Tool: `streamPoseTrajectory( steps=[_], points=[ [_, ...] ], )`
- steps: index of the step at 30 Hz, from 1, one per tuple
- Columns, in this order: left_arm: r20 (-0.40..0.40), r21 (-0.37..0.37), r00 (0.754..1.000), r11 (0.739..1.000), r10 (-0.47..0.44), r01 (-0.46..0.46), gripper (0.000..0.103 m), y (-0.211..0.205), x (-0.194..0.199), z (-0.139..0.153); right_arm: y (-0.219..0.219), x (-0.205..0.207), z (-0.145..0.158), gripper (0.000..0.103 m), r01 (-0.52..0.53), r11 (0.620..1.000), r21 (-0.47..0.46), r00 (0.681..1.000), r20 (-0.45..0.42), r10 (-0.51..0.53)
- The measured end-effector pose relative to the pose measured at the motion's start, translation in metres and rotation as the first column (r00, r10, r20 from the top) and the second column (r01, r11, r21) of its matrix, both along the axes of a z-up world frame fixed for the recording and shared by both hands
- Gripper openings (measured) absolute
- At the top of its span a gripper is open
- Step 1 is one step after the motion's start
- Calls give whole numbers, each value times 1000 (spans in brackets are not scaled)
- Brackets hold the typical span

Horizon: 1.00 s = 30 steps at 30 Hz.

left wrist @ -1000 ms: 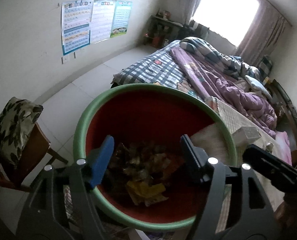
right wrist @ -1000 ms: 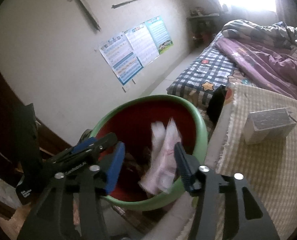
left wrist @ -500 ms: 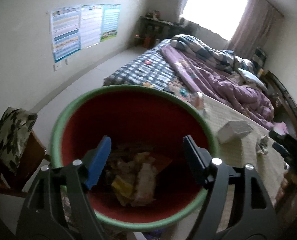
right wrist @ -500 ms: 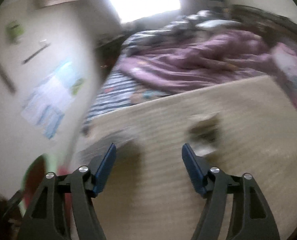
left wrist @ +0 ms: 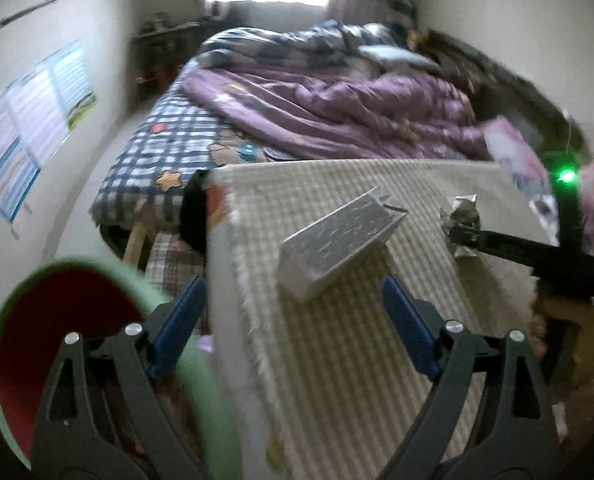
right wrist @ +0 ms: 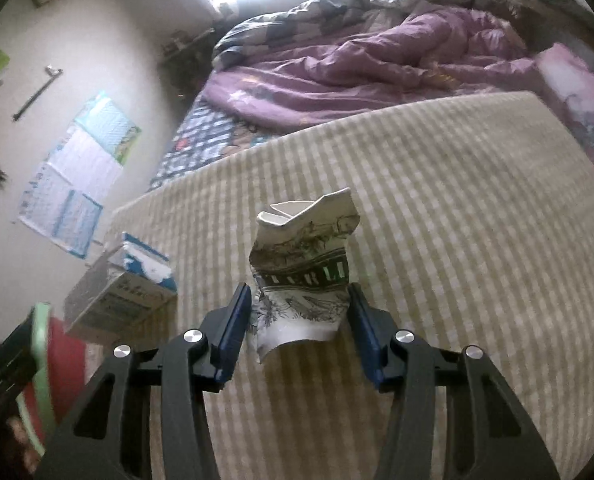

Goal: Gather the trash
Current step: 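Grasp the milk carton with the left gripper while the right gripper grasps crumpled foil paper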

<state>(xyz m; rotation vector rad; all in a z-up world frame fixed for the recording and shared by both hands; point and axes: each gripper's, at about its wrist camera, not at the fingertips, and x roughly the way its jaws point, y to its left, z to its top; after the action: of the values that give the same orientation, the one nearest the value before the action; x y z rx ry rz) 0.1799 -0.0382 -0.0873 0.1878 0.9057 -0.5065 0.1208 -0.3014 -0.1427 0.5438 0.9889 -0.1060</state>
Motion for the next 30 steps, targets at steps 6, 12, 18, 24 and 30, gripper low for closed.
streamPoseTrajectory(
  steps=[6,12,18,24,30],
  points=[
    [-23,115,986,980,-163,164,87,-43,21,-22,3,-30,17,42,-53,998,41,997,56,50],
    [-56,191,971,953,-231,237,81,-64,21,-39,-2,-47,24,42,-75,996,47,995,71,72],
    [-105,142,982,975,-156,170,45,-60,23,-45,-1,-56,34,42,-79,996,52,993,93,74],
    [-73,62,993,994,-88,93,37,-52,9,-27,10,-61,46,42,-110,993,39,987,125,104],
    [-56,-23,998,999,-30,29,37,-37,-8,-6,28,-69,54,42,-141,989,38,980,144,134]
  ],
)
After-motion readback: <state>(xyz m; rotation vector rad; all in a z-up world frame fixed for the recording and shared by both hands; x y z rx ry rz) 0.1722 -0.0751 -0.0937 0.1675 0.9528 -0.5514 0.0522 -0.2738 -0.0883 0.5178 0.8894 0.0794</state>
